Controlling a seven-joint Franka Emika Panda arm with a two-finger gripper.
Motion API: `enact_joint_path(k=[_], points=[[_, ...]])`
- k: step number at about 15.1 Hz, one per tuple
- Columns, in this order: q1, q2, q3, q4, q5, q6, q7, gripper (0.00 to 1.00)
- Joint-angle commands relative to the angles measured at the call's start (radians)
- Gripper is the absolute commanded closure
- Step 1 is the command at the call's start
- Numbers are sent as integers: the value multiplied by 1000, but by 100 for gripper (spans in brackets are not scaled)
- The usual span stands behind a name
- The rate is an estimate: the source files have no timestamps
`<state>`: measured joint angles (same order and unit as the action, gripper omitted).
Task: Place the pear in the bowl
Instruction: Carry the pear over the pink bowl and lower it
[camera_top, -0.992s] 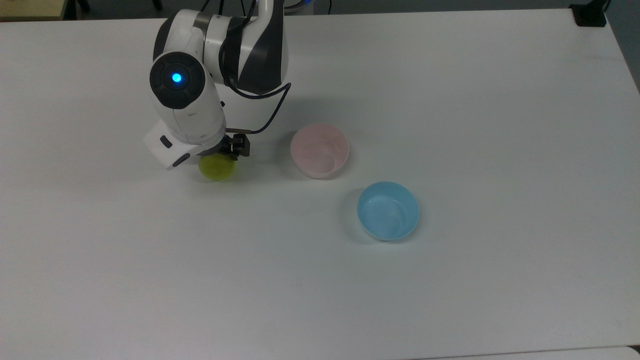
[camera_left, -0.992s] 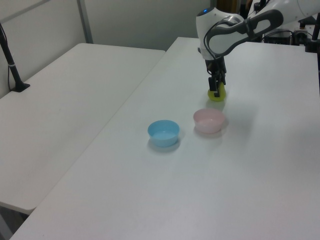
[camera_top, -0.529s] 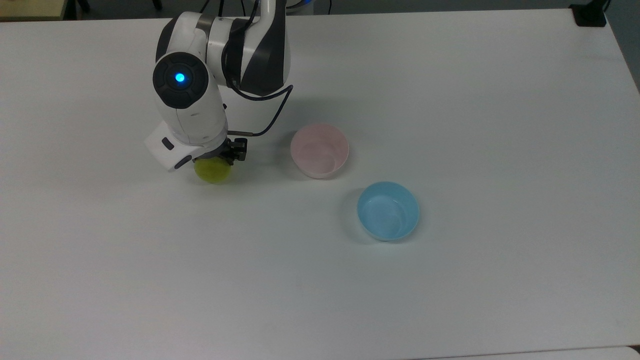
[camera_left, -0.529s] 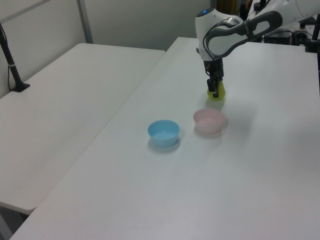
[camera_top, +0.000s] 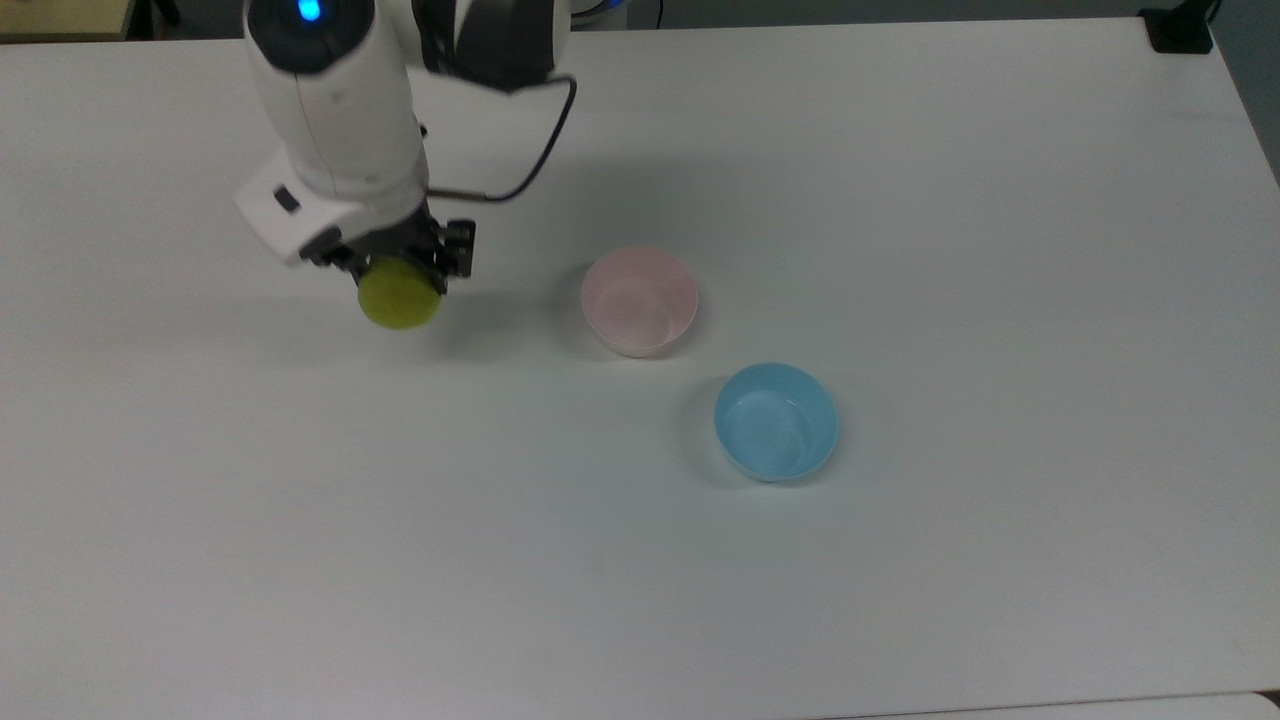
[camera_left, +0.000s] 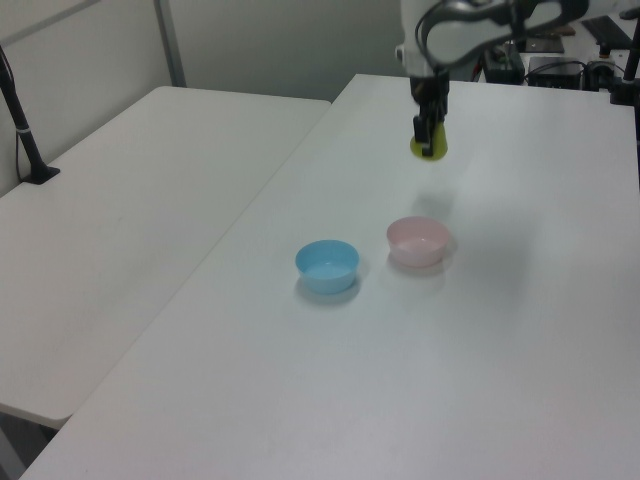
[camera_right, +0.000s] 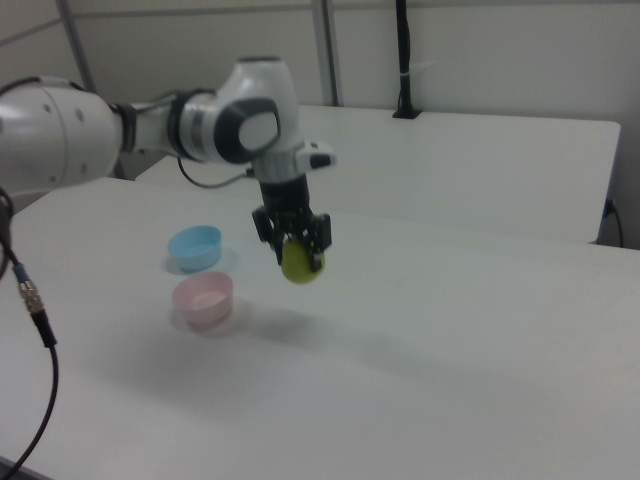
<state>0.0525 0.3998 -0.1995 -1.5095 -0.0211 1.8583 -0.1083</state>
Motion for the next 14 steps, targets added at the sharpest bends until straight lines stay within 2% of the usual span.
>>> enact_joint_path(k=[1,4,8,10,14], points=[[9,-71,-6,3,24,-59,16,73],[24,-87,8,5,33,-61,65,71],[134,-99,8,3,39,-102,98,69],[193,-96,6,-4,81,-111,110,69],[273,-70,6,-43,84,-107,111,69]])
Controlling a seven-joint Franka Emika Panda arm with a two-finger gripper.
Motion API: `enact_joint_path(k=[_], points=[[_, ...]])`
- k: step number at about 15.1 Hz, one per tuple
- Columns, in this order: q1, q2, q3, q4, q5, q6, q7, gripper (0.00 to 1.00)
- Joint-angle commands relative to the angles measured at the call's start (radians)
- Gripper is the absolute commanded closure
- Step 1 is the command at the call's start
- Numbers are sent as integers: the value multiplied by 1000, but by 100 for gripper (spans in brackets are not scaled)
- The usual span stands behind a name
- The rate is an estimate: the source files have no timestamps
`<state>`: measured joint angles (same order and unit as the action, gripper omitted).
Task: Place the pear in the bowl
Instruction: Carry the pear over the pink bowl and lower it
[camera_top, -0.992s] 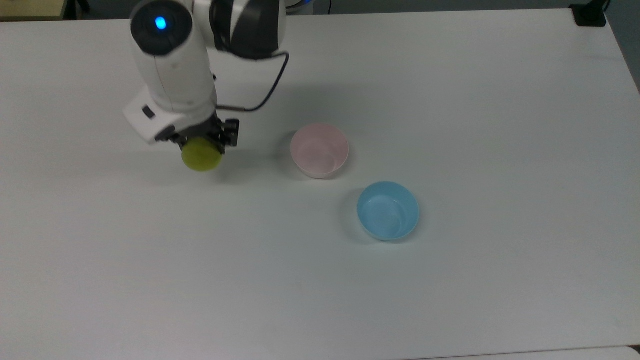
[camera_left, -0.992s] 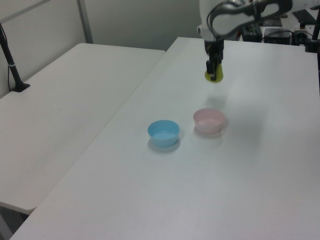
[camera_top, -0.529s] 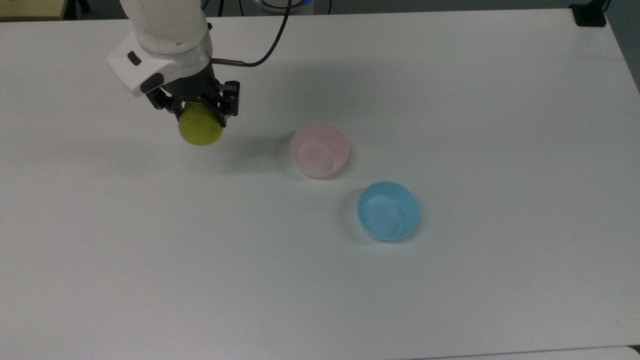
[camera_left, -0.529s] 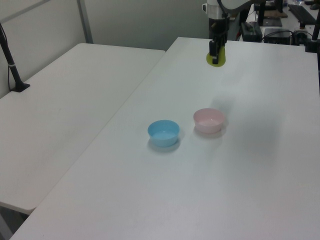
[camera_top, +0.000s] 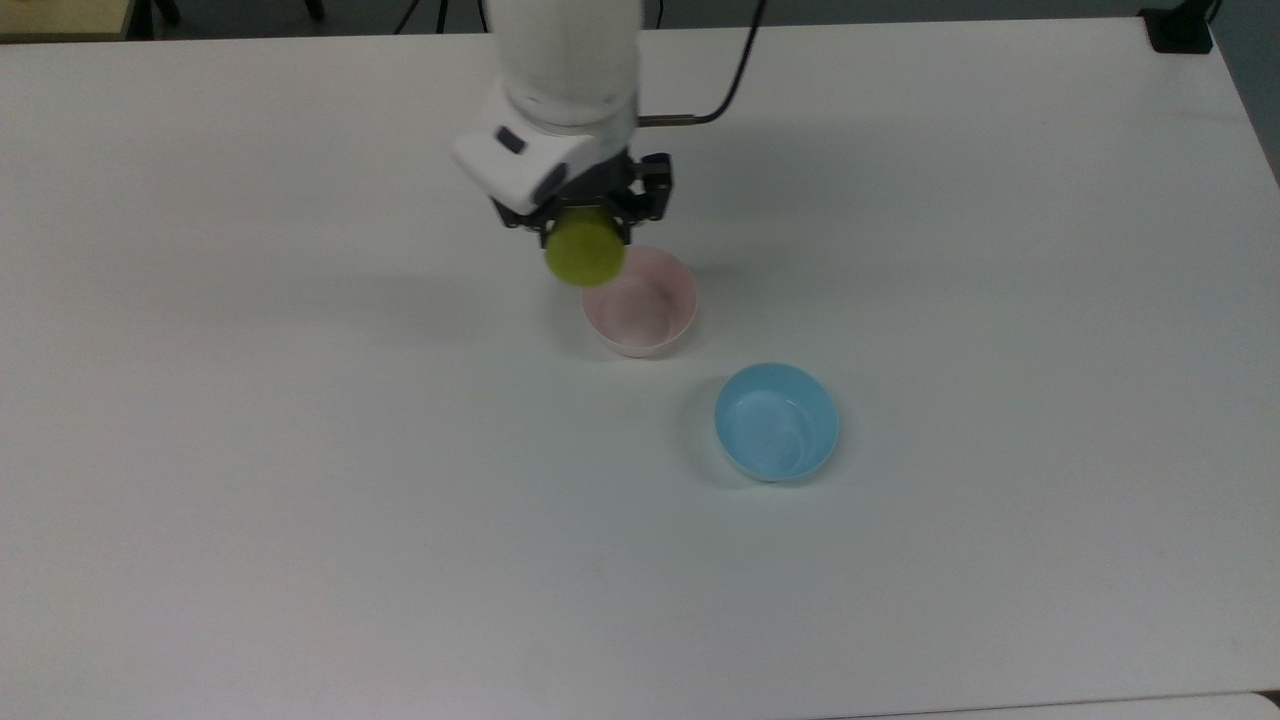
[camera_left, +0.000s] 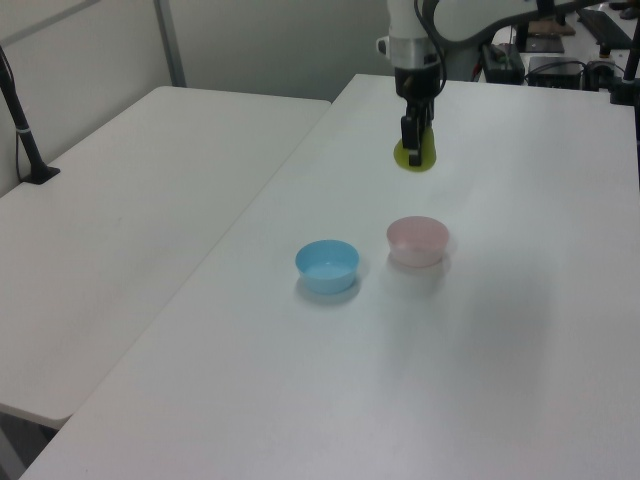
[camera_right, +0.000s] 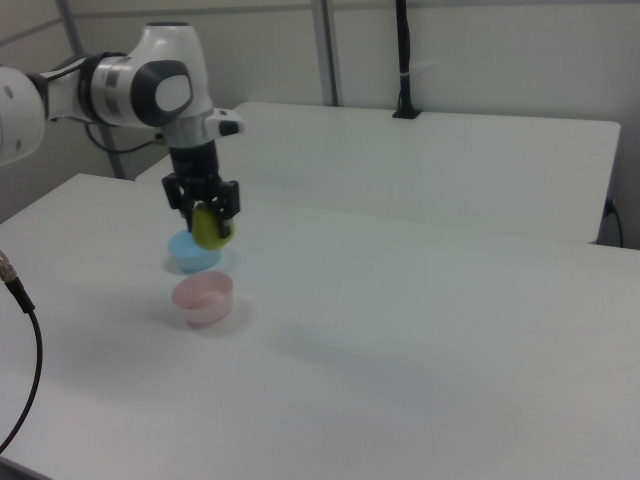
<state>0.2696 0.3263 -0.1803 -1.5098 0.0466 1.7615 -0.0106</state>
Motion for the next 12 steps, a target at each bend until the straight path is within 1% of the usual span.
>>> enact_joint_path(k=[1,6,7,8,10,11,12], points=[[74,28,-13,-46,15,-7,17,68],[103,106,-13,-73,4,10,18,68],[103,125,-13,-73,4,21,18,64],[103,140,-13,-73,4,32,20,54],[99,151,-14,-73,4,48,21,45],[97,151,-14,-72,4,52,20,37],[96,151,-14,-72,3,55,21,4]])
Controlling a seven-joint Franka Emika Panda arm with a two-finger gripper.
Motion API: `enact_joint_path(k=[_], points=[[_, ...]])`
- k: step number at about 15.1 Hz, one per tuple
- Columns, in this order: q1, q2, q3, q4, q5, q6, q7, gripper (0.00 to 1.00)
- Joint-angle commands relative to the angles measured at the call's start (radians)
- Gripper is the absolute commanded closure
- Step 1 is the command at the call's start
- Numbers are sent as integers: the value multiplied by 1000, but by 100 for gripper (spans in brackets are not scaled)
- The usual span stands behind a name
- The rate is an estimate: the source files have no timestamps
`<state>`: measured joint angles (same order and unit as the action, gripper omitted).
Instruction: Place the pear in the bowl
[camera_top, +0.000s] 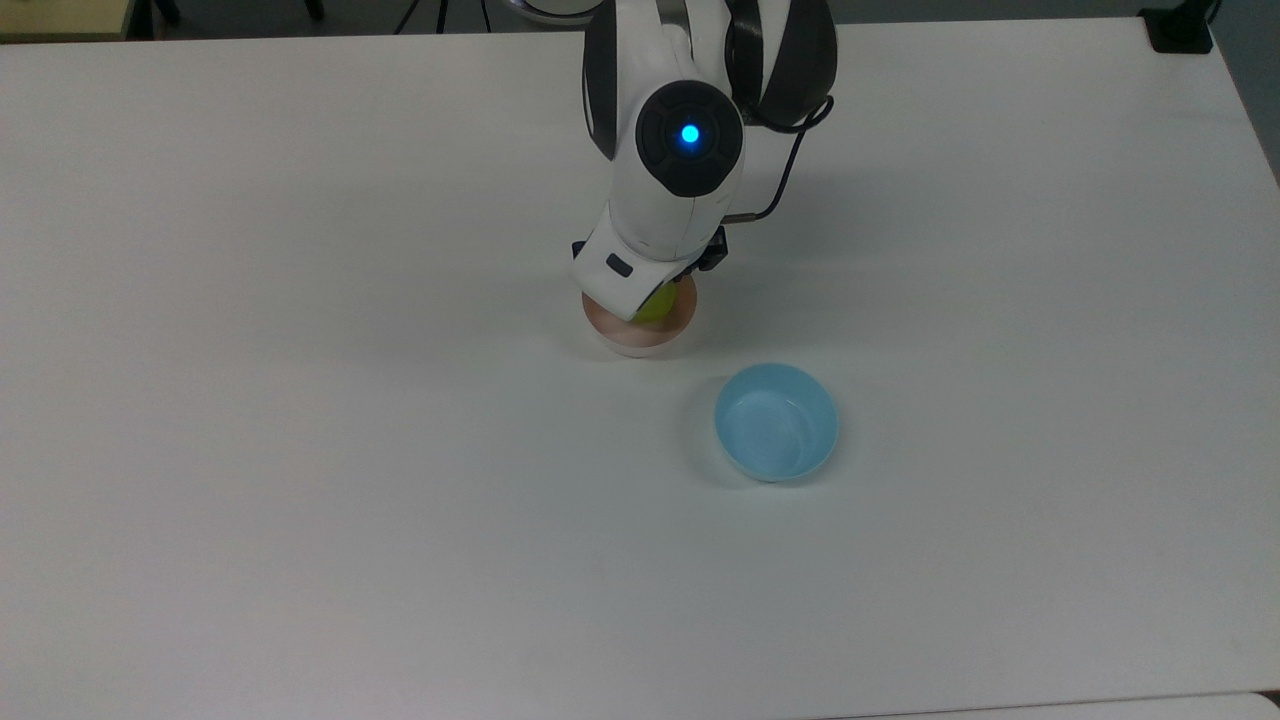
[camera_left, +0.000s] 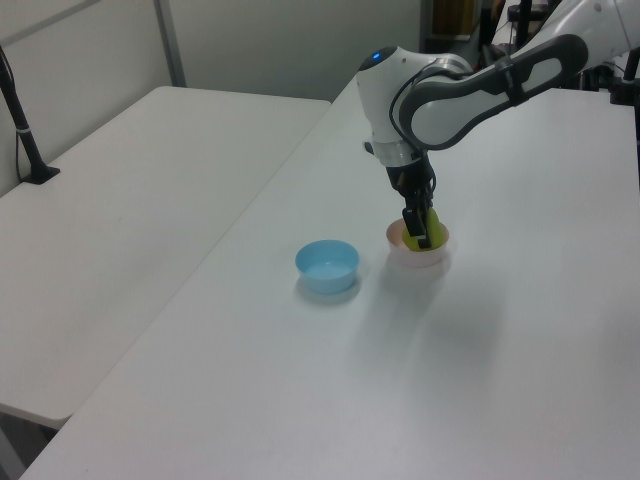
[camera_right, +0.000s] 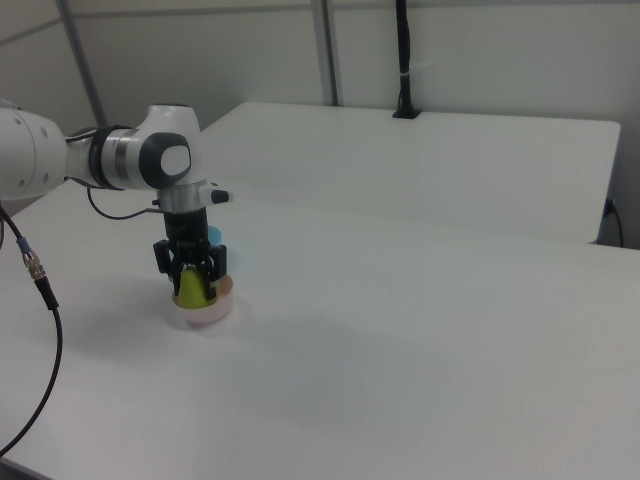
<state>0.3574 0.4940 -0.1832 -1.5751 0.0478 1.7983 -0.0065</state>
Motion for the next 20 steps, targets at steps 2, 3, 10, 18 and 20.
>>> enact_joint_path(k=[2,3,10,18,20], points=[[8,-17,-12,-6,1,16,16,0],[8,-21,-12,-5,1,13,17,0],[-34,-156,-28,4,-31,-94,33,0],[-86,-253,-67,41,-92,-184,37,0],[-86,-270,-82,41,-91,-191,37,0]])
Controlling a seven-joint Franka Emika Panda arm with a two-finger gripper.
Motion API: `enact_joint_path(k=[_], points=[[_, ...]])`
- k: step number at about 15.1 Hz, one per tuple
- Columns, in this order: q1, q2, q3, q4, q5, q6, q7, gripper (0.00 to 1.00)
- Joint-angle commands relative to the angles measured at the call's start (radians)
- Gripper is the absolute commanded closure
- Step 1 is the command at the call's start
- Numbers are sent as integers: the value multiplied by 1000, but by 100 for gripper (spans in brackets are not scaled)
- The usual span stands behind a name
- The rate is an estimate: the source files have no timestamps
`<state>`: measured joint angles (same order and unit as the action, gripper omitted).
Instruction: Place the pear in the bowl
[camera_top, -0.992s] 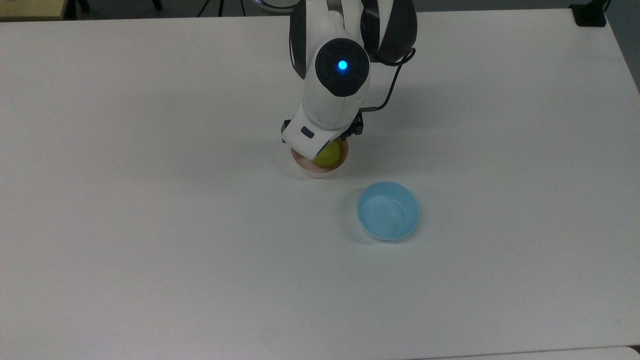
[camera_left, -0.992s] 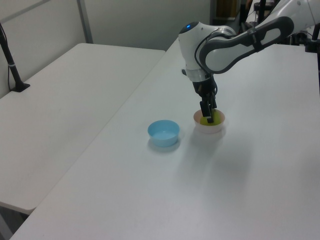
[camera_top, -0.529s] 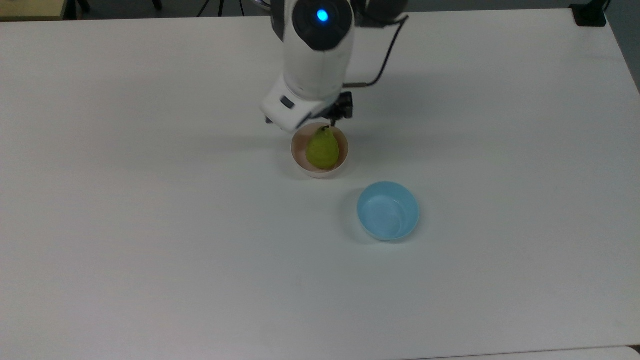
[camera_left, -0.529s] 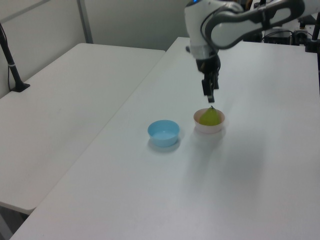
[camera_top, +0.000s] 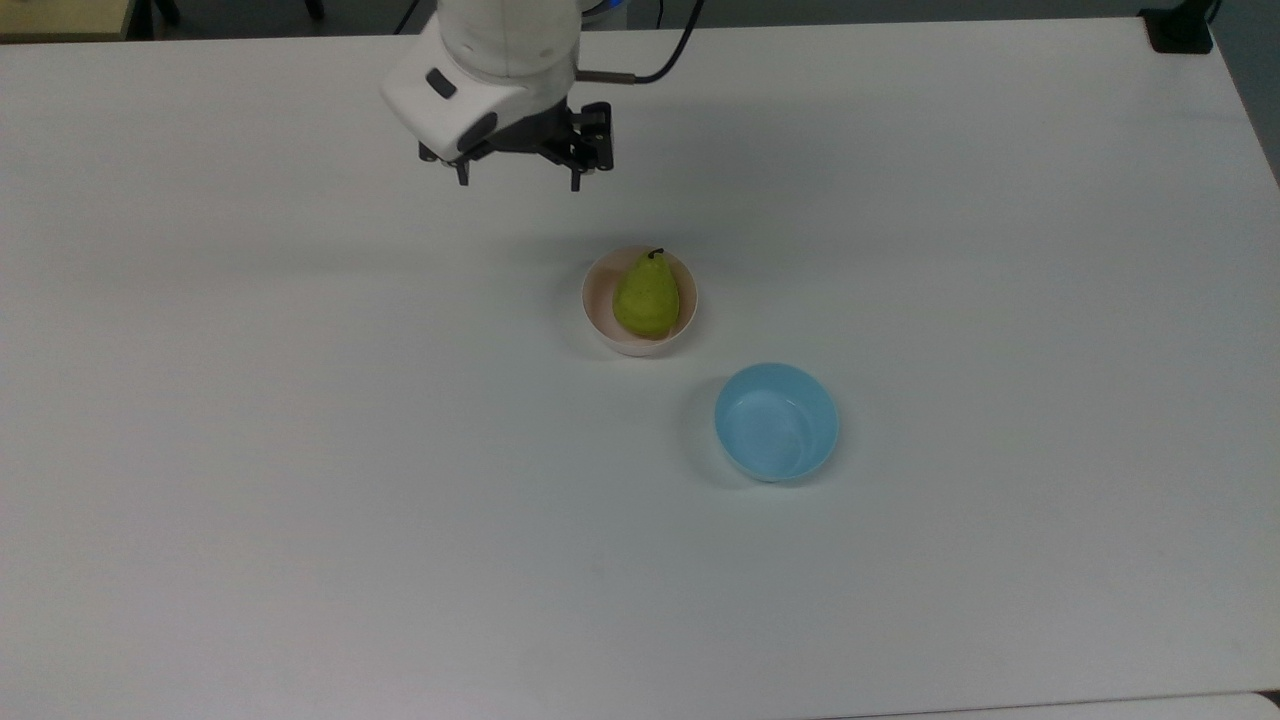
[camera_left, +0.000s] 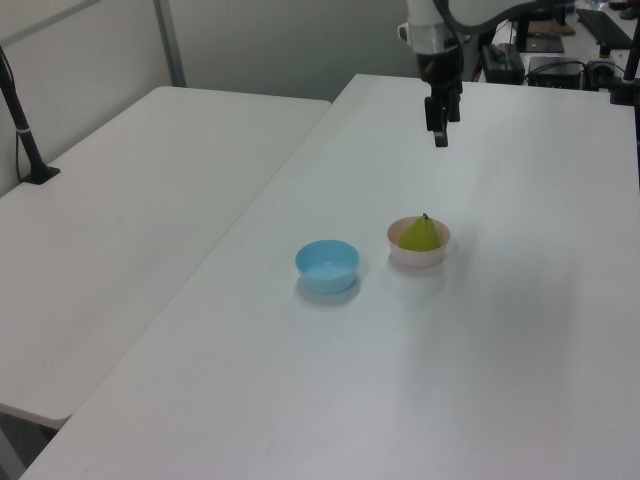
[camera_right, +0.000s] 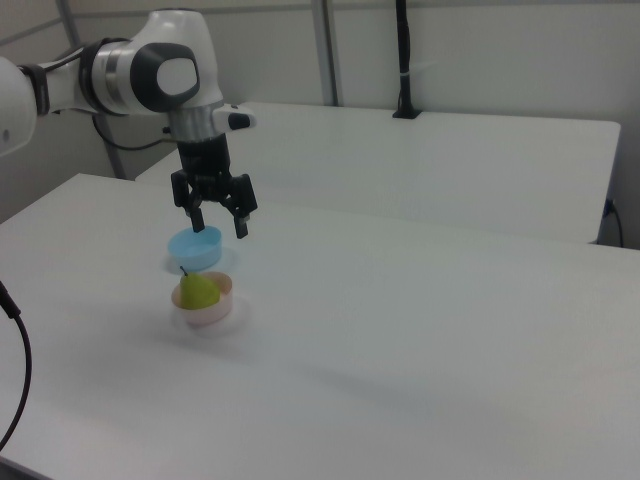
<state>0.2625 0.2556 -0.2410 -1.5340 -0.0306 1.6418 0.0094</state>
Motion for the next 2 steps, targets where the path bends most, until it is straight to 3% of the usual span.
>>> enact_joint_path(k=[1,2], points=[[9,-44,-32,2,-12,-34,21,0],[7,-48,-35,2,-12,-34,21,0]])
